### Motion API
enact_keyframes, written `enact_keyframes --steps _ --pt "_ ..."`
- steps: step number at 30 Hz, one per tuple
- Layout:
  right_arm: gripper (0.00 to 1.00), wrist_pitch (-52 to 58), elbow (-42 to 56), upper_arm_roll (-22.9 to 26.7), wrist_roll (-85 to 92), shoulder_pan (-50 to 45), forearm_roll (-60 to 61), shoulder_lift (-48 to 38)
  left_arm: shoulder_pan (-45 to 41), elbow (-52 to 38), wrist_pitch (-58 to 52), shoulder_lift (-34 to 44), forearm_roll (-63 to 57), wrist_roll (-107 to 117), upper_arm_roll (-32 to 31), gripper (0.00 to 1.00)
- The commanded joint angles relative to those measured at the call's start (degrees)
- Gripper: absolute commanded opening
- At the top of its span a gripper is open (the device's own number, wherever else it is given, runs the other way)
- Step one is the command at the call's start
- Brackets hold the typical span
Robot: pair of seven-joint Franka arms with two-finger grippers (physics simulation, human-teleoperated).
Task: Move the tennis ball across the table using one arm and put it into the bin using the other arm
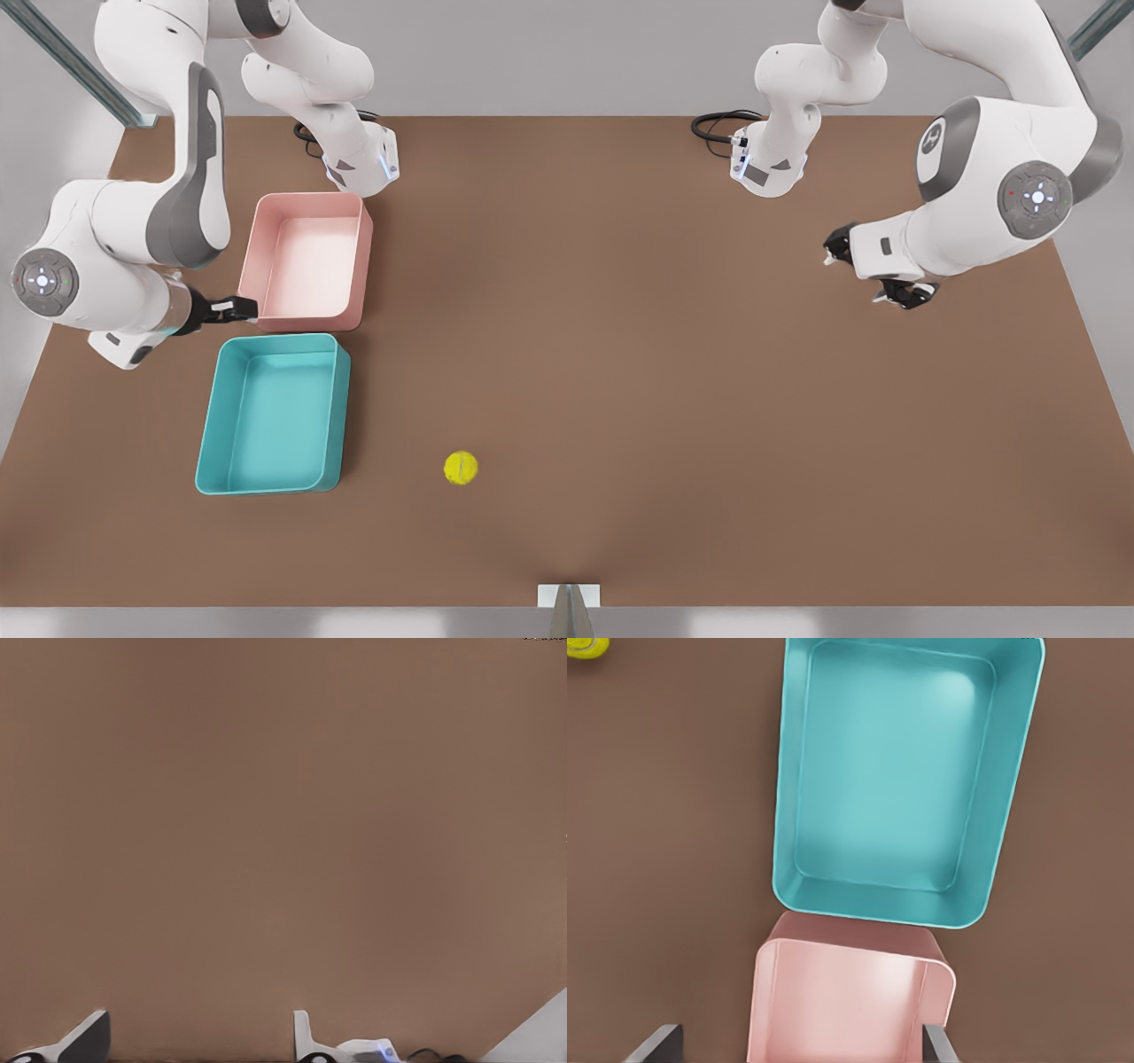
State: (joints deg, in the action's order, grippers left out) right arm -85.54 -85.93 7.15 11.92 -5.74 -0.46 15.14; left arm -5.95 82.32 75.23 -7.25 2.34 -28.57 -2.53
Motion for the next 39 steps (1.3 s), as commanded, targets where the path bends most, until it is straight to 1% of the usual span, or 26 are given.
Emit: enact_keyframes --steps 1,2,3,4,5,6,9,10,12,14,16,19,20,21,23,25,29,39 --pt "1.0 -0.6 4.0 -0.1 -0.8 -3.5 0.1 5.3 0.7 0.0 -4.8 0.0 -0.1 36.8 0.0 1.0" --pt "1.0 -0.9 8.5 -0.4 -0.8 -4.7 1.4 10.3 0.7 0.0 -4.8 0.0 -0.1 36.8 -0.1 1.0" --pt "1.0 -3.0 10.7 -0.6 -1.0 -5.2 5.5 15.2 0.5 0.0 -4.8 0.0 -0.1 36.8 -0.1 1.0" --pt "1.0 -9.6 10.7 -0.6 -3.1 -5.9 7.7 19.8 0.5 0.0 -4.8 0.0 -0.1 36.8 -0.1 1.0" --pt "1.0 -11.8 11.0 -0.5 -8.4 -8.3 7.4 21.0 0.5 0.0 -4.8 0.0 -0.1 36.8 -0.1 1.0" --pt "1.0 -11.7 11.5 -0.6 -13.1 -8.8 8.1 21.1 0.5 0.0 -4.8 0.0 -0.1 36.8 -0.1 1.0" --pt "1.0 -19.0 11.7 -1.5 -25.0 -13.8 8.3 24.7 0.5 0.0 -4.8 0.0 -0.1 36.8 -0.1 1.0" --pt "1.0 -21.2 11.7 -2.2 -27.9 -14.7 10.6 25.8 0.6 0.0 -4.7 0.0 -0.1 36.8 -0.1 1.0" --pt "1.0 -24.9 15.8 -3.0 -27.3 -14.6 12.9 29.9 0.6 0.0 -4.7 0.0 -0.1 36.8 -0.1 1.0" --pt "1.0 -24.9 16.2 -3.0 -26.6 -14.8 12.9 31.0 0.5 0.0 -4.7 0.0 -0.1 36.8 -0.1 1.0" --pt "1.0 -24.9 22.6 -2.3 -26.2 -14.8 12.0 35.2 0.5 0.0 -4.7 -0.1 -0.1 36.8 -0.1 1.0" --pt "1.0 -25.8 22.9 -0.7 -25.9 -14.8 9.7 35.3 0.5 0.0 -4.7 -0.4 -0.1 36.8 -0.1 1.0" --pt "1.0 -28.7 23.1 -0.4 -25.5 -14.3 9.6 36.3 0.5 0.0 -4.7 -0.4 -0.1 36.8 -0.1 1.0" --pt "1.0 -30.4 23.6 1.1 -24.1 -14.2 9.3 38.5 0.5 0.0 -4.7 -0.5 -0.1 36.8 -0.1 1.0" --pt "1.0 -37.4 24.1 1.7 -22.3 -14.2 9.3 41.8 0.5 0.0 -4.6 -0.5 -0.1 36.8 -0.1 1.0" --pt "1.0 -39.0 28.9 1.6 -23.3 -14.2 9.3 45.9 0.6 0.0 -4.6 -0.9 -0.1 36.8 -0.1 1.0" --pt "1.0 -41.6 29.3 1.1 -23.3 -14.3 9.9 46.9 0.7 0.0 -4.6 -1.0 -0.1 36.8 -0.1 1.0" --pt "1.0 -43.4 30.1 0.8 -23.3 -14.4 9.9 48.8 0.7 0.0 -4.4 -1.0 -0.1 36.8 -0.1 1.0"
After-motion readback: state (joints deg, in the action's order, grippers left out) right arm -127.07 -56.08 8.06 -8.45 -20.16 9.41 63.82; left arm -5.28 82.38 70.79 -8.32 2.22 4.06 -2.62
